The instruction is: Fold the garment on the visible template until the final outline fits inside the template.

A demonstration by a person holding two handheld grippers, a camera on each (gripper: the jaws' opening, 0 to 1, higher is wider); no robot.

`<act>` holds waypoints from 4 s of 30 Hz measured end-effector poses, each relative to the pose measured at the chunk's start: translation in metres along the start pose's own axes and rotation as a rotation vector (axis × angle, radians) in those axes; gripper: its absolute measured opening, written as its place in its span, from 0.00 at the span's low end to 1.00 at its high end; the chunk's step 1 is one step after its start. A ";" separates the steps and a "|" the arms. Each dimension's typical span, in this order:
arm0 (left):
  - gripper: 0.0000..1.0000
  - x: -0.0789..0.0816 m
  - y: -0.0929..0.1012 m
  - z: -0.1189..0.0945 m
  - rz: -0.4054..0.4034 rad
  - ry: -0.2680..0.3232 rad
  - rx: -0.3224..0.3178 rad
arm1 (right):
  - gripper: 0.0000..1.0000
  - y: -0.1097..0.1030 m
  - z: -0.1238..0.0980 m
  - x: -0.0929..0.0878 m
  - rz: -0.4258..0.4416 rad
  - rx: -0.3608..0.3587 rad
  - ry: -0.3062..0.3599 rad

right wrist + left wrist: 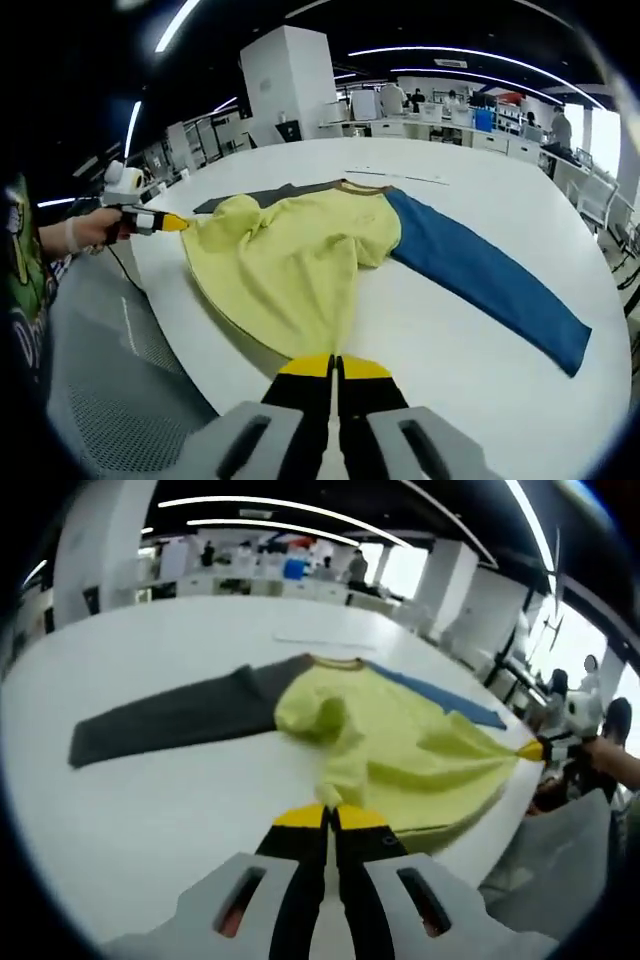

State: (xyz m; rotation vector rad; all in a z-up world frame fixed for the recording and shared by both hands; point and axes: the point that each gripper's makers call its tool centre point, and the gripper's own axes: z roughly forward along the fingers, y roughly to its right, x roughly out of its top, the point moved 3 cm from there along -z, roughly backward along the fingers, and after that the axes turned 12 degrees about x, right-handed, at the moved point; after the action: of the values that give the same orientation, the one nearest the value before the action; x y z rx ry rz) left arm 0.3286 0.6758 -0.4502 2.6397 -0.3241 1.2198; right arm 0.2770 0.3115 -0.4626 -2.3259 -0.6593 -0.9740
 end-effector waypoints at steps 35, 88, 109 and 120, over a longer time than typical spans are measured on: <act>0.00 -0.094 -0.001 -0.021 0.275 -0.412 0.031 | 0.00 -0.013 -0.003 -0.051 0.076 0.044 -0.095; 0.35 -0.029 0.013 -0.035 0.190 -0.111 -0.117 | 0.43 -0.003 -0.007 -0.035 0.083 0.040 -0.015; 0.82 0.027 -0.019 -0.067 -0.006 0.305 -0.217 | 0.91 0.044 -0.040 -0.001 0.062 -0.075 0.104; 0.79 0.045 -0.021 -0.068 -0.010 0.356 -0.198 | 0.91 0.070 -0.054 0.012 0.085 -0.122 0.127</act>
State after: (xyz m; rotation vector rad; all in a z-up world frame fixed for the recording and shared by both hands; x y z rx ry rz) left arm 0.3141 0.7099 -0.3749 2.2047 -0.3473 1.5343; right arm 0.3011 0.2281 -0.4406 -2.3519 -0.4587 -1.1406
